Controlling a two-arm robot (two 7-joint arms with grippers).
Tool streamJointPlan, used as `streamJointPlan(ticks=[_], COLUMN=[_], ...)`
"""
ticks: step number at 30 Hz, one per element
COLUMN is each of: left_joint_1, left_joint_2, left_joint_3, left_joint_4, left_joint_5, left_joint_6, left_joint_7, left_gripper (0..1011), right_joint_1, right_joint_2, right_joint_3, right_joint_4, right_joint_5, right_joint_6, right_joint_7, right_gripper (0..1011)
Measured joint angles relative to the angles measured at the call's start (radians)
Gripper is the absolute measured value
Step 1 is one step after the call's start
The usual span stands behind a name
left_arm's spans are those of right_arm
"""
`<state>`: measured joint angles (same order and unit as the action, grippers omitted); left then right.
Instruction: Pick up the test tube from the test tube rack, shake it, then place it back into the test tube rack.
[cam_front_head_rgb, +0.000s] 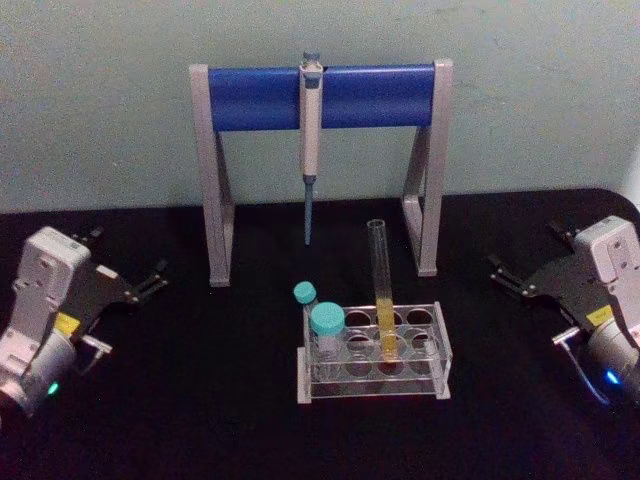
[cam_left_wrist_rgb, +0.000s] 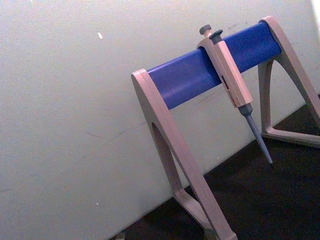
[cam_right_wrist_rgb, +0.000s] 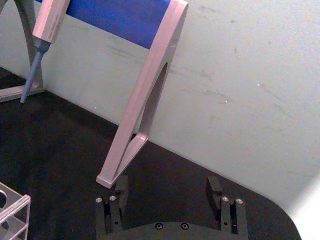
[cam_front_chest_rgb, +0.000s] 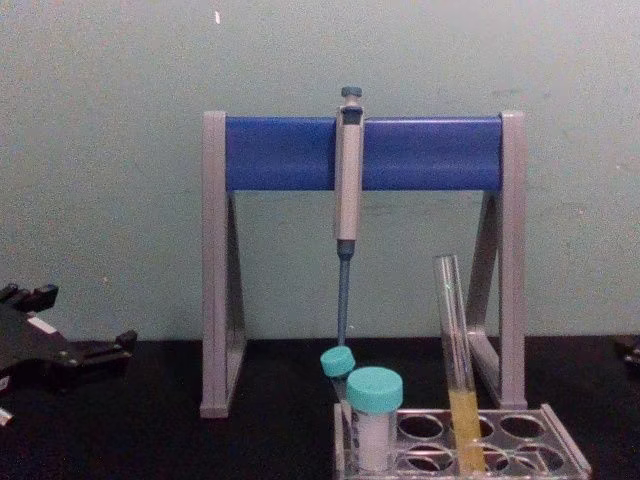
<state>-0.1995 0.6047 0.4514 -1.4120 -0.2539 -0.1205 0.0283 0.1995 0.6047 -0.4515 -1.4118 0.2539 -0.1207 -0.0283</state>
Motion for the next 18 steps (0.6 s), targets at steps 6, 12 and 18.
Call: streamJointPlan(ticks=[6,12,18], left_joint_1=[0.000,0.000,0.000], left_joint_2=[0.000,0.000,0.000], left_joint_3=[0.000,0.000,0.000], left_joint_4=[0.000,0.000,0.000], left_joint_5=[0.000,0.000,0.000], left_joint_6=[0.000,0.000,0.000], left_joint_7=[0.000,0.000,0.000], left_gripper=[1009,1010,1010], right_joint_1=[0.000,0.000,0.000], right_joint_2=[0.000,0.000,0.000], right_joint_3=[0.000,0.000,0.000], right_joint_4=[0.000,0.000,0.000], right_joint_5=[0.000,0.000,0.000], right_joint_6=[0.000,0.000,0.000], right_joint_7=[0.000,0.000,0.000], right_gripper=[1000,1000,1000])
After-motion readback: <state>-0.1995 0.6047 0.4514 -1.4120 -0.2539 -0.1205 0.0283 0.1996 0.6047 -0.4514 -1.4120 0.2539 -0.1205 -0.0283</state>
